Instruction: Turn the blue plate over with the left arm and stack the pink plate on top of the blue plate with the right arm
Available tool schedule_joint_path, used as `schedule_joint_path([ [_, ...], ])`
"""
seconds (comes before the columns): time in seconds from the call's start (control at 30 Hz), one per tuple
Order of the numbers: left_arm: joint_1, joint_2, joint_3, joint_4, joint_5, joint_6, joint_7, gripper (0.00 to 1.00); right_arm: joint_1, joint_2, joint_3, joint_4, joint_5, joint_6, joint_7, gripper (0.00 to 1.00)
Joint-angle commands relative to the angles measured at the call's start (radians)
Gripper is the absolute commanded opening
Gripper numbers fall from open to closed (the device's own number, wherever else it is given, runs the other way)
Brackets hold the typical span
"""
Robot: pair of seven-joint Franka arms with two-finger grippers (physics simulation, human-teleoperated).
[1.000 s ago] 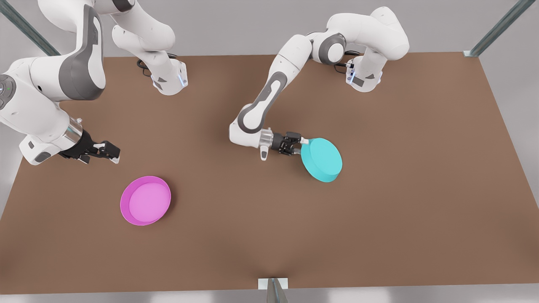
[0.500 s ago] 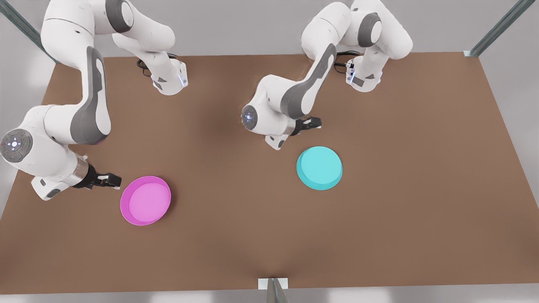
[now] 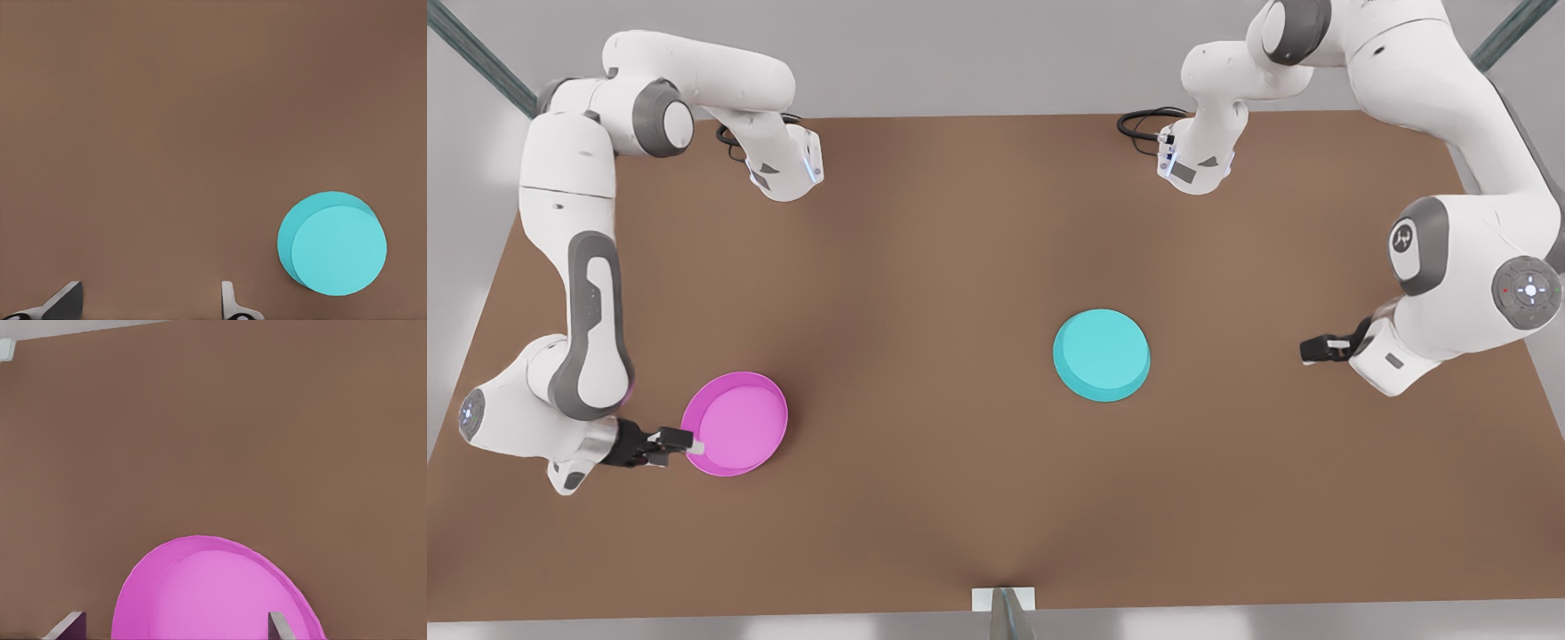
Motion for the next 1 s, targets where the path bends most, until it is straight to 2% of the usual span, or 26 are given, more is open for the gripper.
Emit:
schedule_joint_path([
  [0.0, -0.002, -0.007, -0.002, 0.016, 0.003, -0.008, -0.003, 1.00, -0.002, 0.008, -0.002, 0.002, 0.014, 0.001, -0.035, 1.00],
  [0.07, -0.005, -0.030, -0.005, 0.059, 0.003, -0.094, 0.000, 1.00, -0.046, 0.058, -0.014, 0.043, 0.033, -0.014, -0.141, 1.00],
  [0.3, -0.006, -0.022, -0.006, 0.075, 0.000, -0.068, -0.013, 1.00, -0.062, 0.084, -0.015, 0.026, 0.071, -0.008, -0.288, 1.00],
  [0.37, -0.006, -0.015, -0.006, 0.073, 0.005, -0.068, -0.015, 1.00, -0.062, 0.106, -0.046, 0.029, 0.159, -0.003, -0.290, 1.00],
  [0.47, -0.011, -0.012, -0.006, 0.070, 0.006, -0.068, -0.018, 1.00, -0.055, 0.133, -0.057, 0.046, 0.152, 0.003, -0.290, 1.00],
  [0.5, -0.011, -0.012, -0.006, 0.069, 0.005, -0.068, -0.018, 1.00, -0.054, 0.141, -0.057, 0.046, 0.152, 0.015, -0.292, 0.92],
  [0.57, -0.012, -0.003, -0.008, 0.067, 0.005, -0.071, -0.016, 1.00, -0.054, 0.155, -0.057, 0.045, 0.155, 0.041, -0.311, 0.85],
  [0.7, -0.014, -0.002, -0.011, 0.061, 0.005, -0.089, -0.016, 1.00, -0.042, 0.164, -0.057, 0.036, 0.197, 0.092, -0.408, 0.82],
  [0.9, -0.012, -0.004, -0.009, 0.069, 0.006, -0.082, -0.016, 1.00, -0.029, 0.167, -0.057, 0.025, 0.240, 0.138, -0.538, 0.69],
  [0.97, -0.014, -0.004, -0.008, 0.069, 0.006, -0.082, -0.019, 1.00, -0.029, 0.175, -0.055, 0.020, 0.241, 0.138, -0.566, 0.60],
])
